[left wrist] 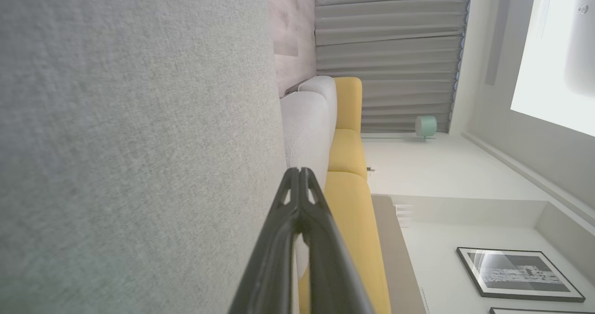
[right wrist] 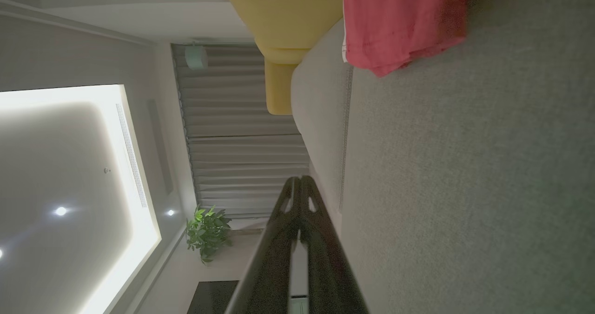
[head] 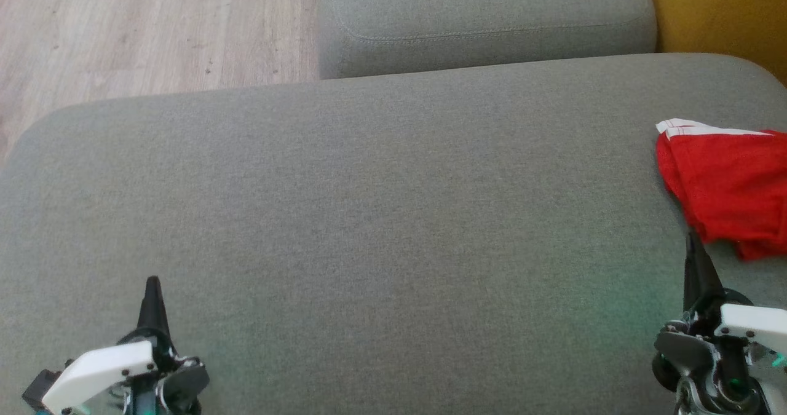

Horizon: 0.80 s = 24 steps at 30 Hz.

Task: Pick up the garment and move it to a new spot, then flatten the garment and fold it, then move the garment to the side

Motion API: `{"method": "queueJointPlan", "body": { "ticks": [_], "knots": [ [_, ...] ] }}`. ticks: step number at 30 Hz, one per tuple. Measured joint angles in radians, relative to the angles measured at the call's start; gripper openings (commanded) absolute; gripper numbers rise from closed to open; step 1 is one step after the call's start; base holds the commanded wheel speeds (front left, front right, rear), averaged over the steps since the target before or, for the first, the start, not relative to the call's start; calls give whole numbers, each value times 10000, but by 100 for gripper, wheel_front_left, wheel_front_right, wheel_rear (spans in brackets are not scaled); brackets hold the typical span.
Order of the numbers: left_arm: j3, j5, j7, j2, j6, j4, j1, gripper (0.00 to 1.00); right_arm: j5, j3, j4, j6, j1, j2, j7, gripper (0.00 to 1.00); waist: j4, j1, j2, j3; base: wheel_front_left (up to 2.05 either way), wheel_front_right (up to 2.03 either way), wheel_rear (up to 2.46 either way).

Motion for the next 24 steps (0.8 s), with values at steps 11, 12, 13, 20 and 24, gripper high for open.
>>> {"method": "queueJointPlan", "body": {
  "ticks": [11,12,13,20,24],
  "knots": [
    [27,-203,4,-4,-79,-15,-89,0,221,-27,15,0,0,0,86,0,-3,0,0,-2,0,0,0],
    [27,-203,4,-4,-79,-15,-89,0,221,-27,15,0,0,0,86,0,-3,0,0,-2,0,0,0],
    [29,-203,4,-4,-79,-15,-89,0,221,-29,15,0,0,0,86,0,-3,0,0,-2,0,0,0],
    [31,-203,4,-6,-79,-15,-89,0,221,-33,15,0,0,0,86,0,-3,0,0,-2,0,0,0],
    [31,-203,4,-6,-79,-15,-89,0,221,-35,15,0,0,0,88,0,-3,0,0,-2,0,0,0]
  ]
}}
